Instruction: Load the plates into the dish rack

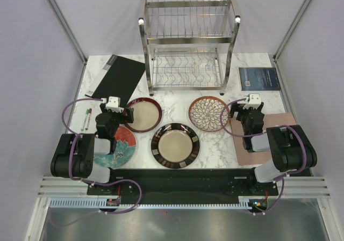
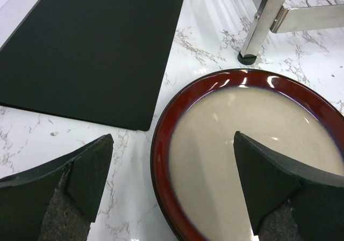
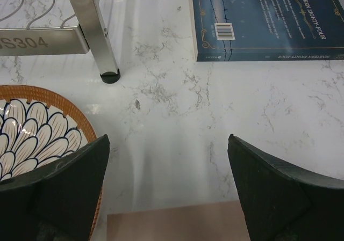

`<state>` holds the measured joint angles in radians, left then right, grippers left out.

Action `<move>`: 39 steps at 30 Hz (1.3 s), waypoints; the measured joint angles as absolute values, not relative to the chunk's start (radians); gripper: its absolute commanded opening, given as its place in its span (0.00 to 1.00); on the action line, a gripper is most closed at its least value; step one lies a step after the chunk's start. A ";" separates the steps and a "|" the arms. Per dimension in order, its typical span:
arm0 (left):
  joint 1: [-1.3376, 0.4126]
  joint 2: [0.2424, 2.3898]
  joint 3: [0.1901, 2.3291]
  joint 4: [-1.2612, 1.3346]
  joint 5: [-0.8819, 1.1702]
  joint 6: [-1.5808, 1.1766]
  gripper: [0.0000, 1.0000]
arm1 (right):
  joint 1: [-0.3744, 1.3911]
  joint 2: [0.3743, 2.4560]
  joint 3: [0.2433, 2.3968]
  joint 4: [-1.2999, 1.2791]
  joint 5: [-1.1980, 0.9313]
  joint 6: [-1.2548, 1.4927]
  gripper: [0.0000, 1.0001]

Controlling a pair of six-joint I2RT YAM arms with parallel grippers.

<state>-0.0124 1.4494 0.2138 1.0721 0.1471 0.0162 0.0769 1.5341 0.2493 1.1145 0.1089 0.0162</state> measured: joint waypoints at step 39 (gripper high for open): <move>-0.072 0.894 0.757 -0.379 0.299 -0.019 1.00 | 0.105 1.042 0.926 -0.399 -0.068 0.006 0.98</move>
